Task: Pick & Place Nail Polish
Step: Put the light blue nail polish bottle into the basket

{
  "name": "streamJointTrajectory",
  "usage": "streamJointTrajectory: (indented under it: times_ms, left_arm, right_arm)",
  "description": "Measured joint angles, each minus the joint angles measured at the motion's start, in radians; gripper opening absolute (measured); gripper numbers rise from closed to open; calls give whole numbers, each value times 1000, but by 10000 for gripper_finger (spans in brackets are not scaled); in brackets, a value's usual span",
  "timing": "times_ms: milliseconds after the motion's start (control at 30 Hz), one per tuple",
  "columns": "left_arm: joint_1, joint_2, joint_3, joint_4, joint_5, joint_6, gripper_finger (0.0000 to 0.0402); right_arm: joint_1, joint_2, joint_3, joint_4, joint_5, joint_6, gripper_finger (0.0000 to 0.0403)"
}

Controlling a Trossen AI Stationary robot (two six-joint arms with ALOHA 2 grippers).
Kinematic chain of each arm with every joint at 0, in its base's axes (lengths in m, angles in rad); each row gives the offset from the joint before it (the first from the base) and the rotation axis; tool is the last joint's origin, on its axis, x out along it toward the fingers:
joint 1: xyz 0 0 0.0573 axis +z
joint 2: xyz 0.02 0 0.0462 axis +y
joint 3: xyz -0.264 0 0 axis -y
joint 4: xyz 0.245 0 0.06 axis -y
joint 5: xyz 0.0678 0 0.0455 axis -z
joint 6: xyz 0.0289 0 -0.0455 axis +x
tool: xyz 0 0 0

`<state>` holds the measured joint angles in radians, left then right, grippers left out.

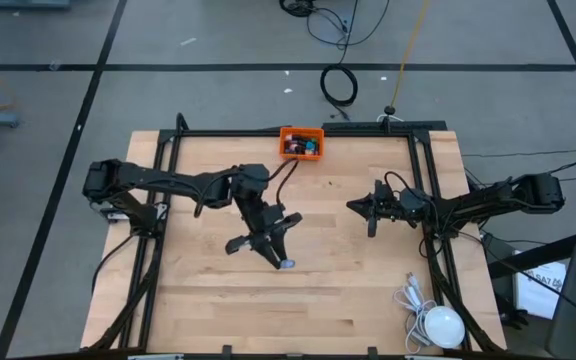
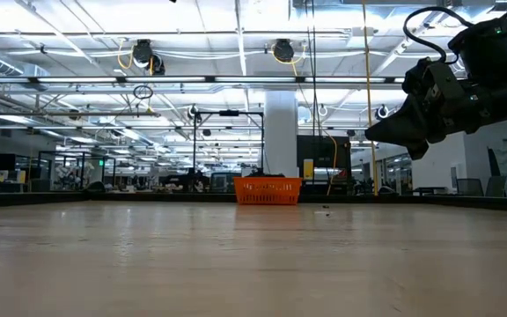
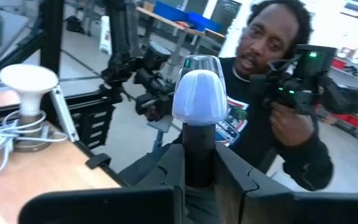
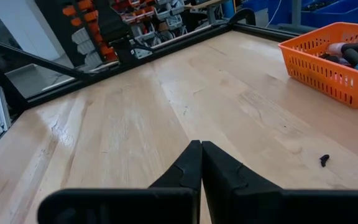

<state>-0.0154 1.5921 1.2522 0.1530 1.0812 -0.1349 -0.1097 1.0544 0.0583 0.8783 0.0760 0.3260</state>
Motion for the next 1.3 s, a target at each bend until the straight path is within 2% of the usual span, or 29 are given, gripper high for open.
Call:
streamJointTrajectory:
  times_ms: [1067,1167,1233,1300]
  left_arm:
    - [-4,-1,0,-24,-43,1,36]
    - [-5,-2,0,-60,-120,57,36]
    - [-5,-3,0,-138,-262,163,36]
    - [-1,-2,0,-242,-459,263,36]
  right_arm:
    - [0,0,0,0,1,2,0]
    - [0,0,0,0,1,2,0]
    - [0,0,0,0,1,2,0]
    - [0,0,0,0,1,2,0]
